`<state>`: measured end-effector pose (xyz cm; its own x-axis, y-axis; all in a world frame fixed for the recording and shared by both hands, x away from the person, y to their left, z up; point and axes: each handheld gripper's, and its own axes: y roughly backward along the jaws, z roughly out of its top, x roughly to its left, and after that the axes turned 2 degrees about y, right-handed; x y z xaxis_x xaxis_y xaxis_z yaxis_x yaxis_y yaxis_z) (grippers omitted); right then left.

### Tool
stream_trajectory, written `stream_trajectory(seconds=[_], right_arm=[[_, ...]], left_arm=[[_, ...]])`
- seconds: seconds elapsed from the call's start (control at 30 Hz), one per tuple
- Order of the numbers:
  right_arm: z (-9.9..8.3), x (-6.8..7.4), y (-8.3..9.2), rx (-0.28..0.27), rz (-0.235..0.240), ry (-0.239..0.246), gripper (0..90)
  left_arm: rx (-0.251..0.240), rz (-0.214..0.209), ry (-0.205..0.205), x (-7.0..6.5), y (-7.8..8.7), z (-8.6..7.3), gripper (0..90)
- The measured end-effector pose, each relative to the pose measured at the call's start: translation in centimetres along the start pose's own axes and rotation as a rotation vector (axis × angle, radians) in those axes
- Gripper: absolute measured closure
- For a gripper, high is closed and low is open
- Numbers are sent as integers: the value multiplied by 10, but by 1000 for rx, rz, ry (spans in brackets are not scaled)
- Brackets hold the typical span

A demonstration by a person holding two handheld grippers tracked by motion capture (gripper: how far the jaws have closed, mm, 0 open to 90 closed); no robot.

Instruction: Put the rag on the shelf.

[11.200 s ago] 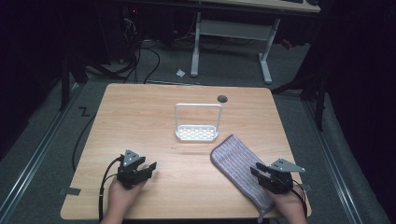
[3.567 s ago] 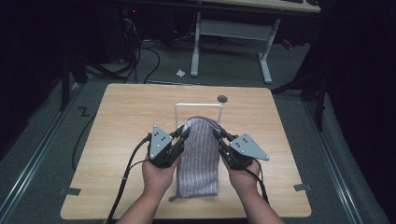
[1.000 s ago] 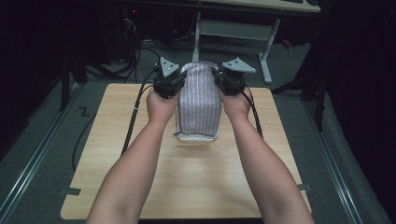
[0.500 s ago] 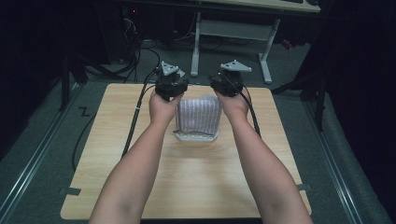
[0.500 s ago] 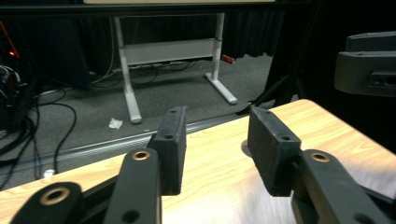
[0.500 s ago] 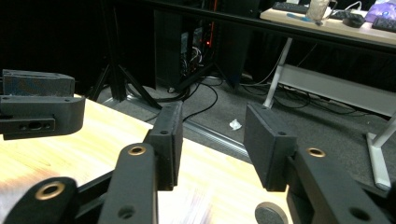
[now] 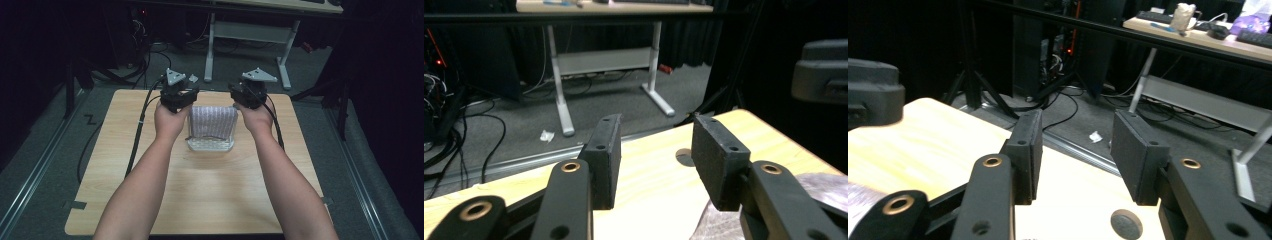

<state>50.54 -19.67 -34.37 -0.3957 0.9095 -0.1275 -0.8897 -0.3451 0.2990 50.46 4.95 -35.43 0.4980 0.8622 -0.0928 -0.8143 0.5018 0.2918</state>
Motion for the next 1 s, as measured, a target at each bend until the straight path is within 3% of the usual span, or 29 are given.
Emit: stream_trajectory(seconds=[0.17,0.33,0.6,0.63,0.67,0.8,1.0], right_arm=[[-8,3,15,-10,5,8,585],[-15,7,28,-20,10,16,571],[-38,14,59,-37,35,9,515],[-41,15,62,-36,39,9,515],[-44,15,64,-32,40,14,515],[-57,17,69,-1,37,48,492],[-72,17,69,50,42,52,476]], left_arm=[[-13,-5,16,2,18,-5,551],[-35,0,6,0,31,-9,543],[-24,-18,-9,-2,55,-31,534],[-1,-14,-53,-4,60,-38,527],[0,-10,-67,-4,63,-42,523],[5,-19,-53,-2,69,-56,526],[45,-22,-23,5,64,-71,518]])
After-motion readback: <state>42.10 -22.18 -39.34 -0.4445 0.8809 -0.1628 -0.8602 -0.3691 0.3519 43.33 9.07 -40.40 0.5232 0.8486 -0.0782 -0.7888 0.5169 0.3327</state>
